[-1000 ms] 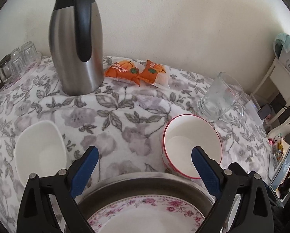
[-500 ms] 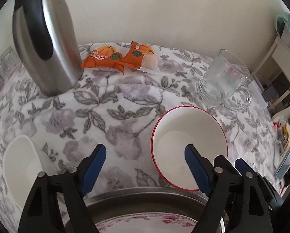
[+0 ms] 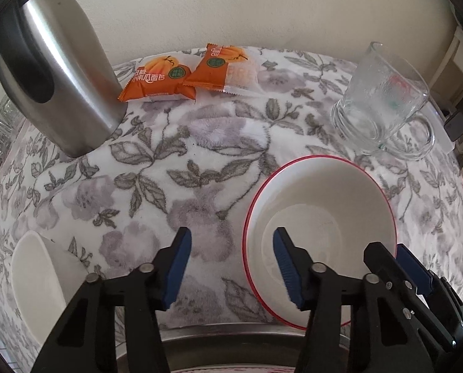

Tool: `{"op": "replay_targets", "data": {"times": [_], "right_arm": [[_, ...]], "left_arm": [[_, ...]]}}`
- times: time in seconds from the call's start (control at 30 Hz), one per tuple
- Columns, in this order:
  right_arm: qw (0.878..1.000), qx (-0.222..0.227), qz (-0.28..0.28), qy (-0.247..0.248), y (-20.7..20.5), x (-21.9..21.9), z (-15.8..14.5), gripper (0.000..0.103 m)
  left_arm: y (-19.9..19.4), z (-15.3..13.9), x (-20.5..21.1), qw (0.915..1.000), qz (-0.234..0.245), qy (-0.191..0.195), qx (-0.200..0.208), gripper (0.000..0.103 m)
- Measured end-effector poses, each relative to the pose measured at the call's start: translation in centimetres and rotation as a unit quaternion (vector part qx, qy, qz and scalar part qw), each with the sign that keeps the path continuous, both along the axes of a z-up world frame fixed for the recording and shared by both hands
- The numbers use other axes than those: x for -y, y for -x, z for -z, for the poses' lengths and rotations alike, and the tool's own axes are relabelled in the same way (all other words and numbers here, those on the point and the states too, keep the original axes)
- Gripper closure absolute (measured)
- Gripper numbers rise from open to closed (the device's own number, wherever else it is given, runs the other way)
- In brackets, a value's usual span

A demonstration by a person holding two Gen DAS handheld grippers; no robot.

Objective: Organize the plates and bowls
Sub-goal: 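Close both grippers on the rim of the red-rimmed bowl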

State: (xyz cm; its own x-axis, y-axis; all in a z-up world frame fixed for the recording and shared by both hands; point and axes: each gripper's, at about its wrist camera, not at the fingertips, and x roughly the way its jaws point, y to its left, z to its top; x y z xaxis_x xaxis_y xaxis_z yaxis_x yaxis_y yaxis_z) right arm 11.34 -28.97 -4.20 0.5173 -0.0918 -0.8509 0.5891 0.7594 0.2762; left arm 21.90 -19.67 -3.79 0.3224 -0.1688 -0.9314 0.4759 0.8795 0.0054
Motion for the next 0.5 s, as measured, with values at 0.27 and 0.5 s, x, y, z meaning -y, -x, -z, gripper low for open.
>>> {"op": "replay_targets", "data": {"times": [0.27, 0.5], "right_arm": [[1.000, -0.008, -0.022, -0.019, -0.9, 0.0, 0.9, 0.066], [0.999, -0.002, -0.038, -0.038, -0.9, -0.3, 1.2, 0.080]], "left_arm": [[-0.3, 0.9, 0.0, 0.9998, 0.006, 0.010, -0.018, 0.083], [0.5, 0.2, 0.7, 0.9991, 0.028, 0.030, -0.012, 0.095]]}}
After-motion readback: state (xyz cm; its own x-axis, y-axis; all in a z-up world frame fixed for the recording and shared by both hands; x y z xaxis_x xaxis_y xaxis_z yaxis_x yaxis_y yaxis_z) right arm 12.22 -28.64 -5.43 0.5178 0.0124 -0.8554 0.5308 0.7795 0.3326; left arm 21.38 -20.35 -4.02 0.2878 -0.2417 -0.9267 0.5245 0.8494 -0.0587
